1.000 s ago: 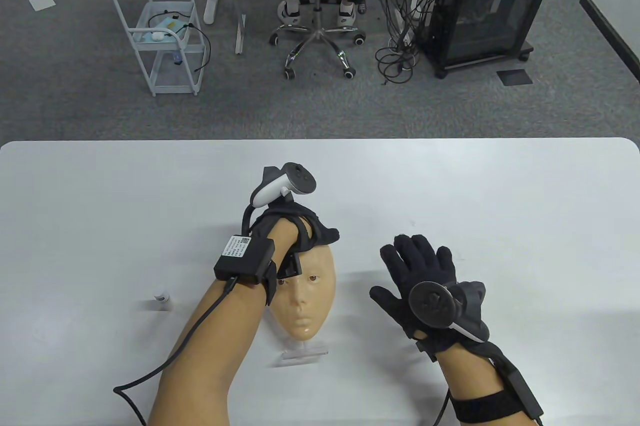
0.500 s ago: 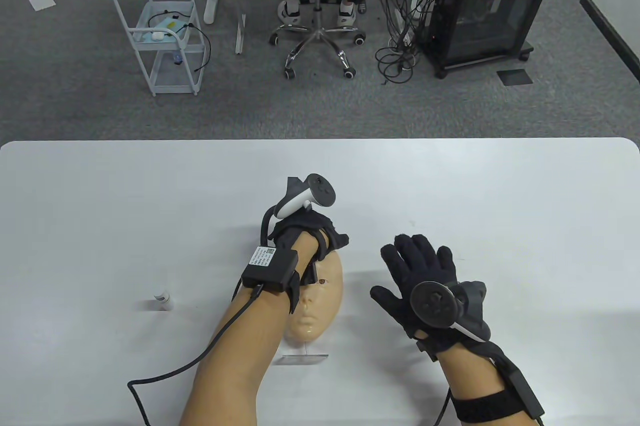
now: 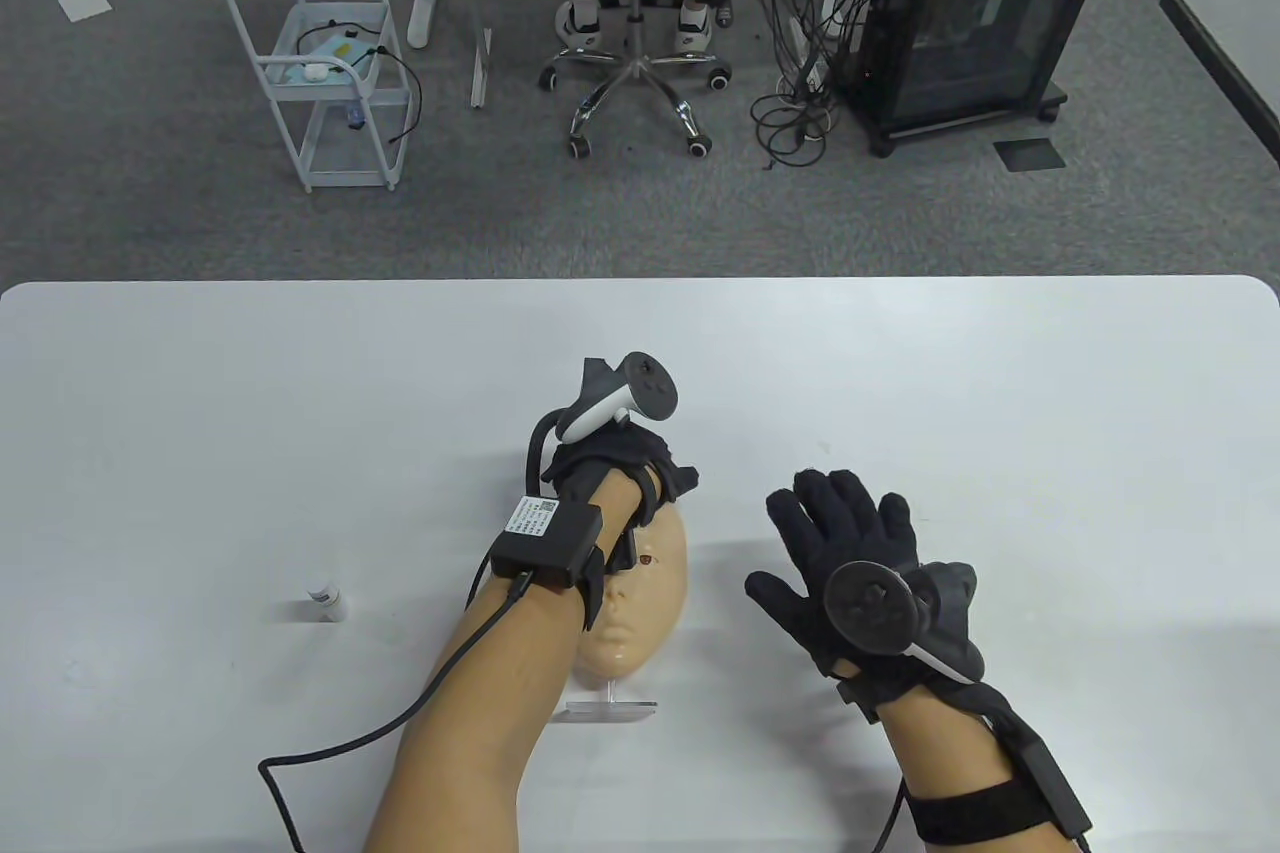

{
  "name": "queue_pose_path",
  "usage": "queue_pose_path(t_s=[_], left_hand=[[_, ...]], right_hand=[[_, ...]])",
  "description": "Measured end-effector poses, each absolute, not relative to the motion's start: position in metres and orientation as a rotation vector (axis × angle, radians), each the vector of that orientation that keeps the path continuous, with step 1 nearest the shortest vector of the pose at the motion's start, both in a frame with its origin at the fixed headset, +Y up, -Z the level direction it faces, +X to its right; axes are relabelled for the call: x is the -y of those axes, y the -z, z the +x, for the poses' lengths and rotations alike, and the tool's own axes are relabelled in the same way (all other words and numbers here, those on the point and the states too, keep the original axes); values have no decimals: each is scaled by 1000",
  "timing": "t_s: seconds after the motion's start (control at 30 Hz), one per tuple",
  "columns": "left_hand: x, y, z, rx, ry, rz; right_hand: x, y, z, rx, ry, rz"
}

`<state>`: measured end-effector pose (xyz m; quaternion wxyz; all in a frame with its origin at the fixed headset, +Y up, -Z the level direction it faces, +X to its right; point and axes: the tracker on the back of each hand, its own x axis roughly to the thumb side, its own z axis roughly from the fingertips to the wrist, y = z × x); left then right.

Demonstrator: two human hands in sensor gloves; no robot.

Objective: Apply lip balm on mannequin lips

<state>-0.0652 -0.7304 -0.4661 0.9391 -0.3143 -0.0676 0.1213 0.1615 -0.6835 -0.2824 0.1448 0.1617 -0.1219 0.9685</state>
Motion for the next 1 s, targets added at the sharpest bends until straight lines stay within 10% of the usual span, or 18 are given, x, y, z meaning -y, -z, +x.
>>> queue_pose_path(t_s=[0.73, 1.0], left_hand=[[737, 463, -72, 157, -224, -593], [689, 435, -95, 264, -249, -300]], right_hand=[[684, 282, 159, 338, -2796, 473], [684, 281, 158, 333, -2794, 485]])
